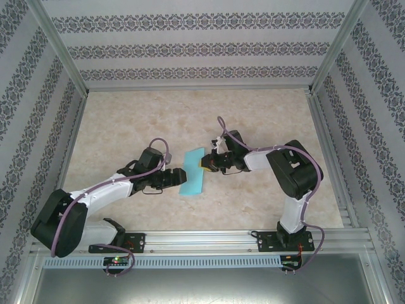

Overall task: Fold a paper plane with a square sheet of paper (pick it up from the middle)
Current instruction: Fold the triangle a second time at the center of the table.

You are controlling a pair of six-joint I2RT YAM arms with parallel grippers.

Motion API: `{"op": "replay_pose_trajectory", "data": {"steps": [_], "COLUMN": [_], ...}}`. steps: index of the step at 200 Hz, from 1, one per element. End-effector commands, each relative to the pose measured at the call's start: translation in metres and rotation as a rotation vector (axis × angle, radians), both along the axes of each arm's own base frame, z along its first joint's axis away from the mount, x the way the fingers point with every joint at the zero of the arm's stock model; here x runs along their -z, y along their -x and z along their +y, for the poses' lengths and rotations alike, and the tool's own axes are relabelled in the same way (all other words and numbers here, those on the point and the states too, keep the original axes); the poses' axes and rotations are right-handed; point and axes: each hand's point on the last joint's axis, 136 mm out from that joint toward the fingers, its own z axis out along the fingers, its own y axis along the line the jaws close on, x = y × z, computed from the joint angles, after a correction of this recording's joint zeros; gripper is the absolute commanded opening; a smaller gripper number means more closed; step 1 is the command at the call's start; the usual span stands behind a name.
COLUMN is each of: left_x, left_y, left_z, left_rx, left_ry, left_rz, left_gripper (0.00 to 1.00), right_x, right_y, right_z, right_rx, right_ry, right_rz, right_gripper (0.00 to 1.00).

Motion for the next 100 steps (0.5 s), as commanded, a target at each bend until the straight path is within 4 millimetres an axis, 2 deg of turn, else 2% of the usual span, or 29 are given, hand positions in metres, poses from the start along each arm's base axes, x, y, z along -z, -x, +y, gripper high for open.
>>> {"op": "replay_pose_trajectory", "data": {"steps": [1,41,65,100], "left_x": [0.000,0.004,0.007,-0.001], "left_y": [-0.003,-0.005,-0.005,-0.008], "left_z": [-0.012,-0.018,-0.020,-0.020], "left_rx": [-0.003,-0.003,-0.007,-0.020], "left_ry": [0.042,0.046,0.050,0.056], "left_rz": [-0.011,-0.007,0.000,-0.012], "left_gripper": [0.77,0.77,0.78,0.78], "right_x": [0.001,-0.003,-0.013,-0.020], "right_y": [0.004,0.001,-0.004,-0.006], "right_z": [-0.002,-0.004,-0.003,-0.004], "right_rx": [0.008,0.069,0.106,0.119], "right_ry": [-0.054,-0.121,-0.199,-0.216], "right_rz": [0.031,0.069,0.079,0.066], "right_gripper": [0.03,0.02,0.02,0.02]}}
